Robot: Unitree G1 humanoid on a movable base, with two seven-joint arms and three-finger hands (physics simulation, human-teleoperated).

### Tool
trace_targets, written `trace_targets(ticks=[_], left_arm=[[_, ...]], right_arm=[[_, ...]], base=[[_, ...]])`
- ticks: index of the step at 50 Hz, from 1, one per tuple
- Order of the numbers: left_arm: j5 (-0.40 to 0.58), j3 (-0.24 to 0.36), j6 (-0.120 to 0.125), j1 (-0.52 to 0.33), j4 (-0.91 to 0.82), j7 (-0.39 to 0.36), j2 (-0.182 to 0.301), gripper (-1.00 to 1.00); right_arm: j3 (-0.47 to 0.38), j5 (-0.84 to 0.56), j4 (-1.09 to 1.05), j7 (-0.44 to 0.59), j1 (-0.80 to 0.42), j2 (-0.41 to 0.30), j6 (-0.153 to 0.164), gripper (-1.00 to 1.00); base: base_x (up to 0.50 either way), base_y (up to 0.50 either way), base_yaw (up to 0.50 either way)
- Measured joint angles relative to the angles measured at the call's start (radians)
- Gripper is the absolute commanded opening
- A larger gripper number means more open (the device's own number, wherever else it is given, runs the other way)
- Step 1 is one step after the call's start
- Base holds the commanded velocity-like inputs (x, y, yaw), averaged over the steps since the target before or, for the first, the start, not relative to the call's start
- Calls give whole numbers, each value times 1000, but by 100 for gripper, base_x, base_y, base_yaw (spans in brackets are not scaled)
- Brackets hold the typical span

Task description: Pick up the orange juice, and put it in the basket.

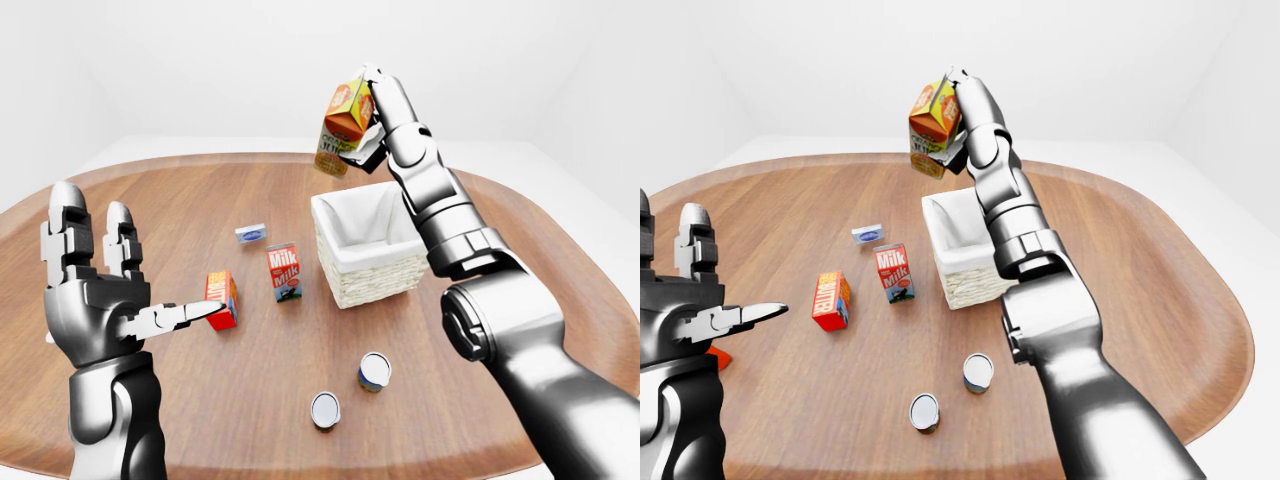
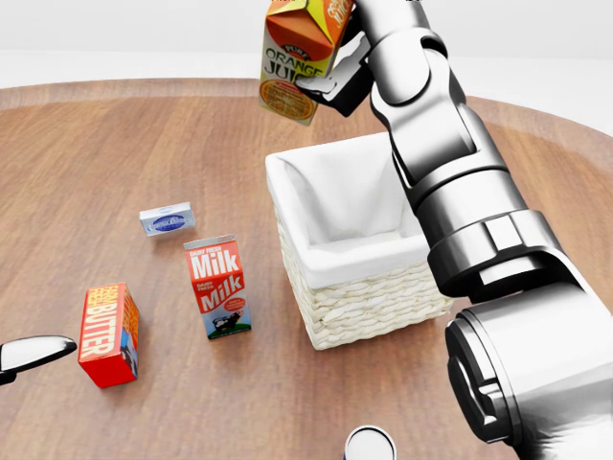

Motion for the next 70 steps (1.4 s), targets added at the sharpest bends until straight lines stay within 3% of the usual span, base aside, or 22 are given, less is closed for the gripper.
trace_targets(ticks=[31,70], left_arm=[[-2,1,0,0,3,1,1,100],[-4,0,0,-5,14,5,3,100]], right_arm=[[-26,2,154,-31,-19,-54,-4,-100],[-66,-49,233,-61,-2,-70,9,-100]], base=[[0,0,0],[0,0,0]])
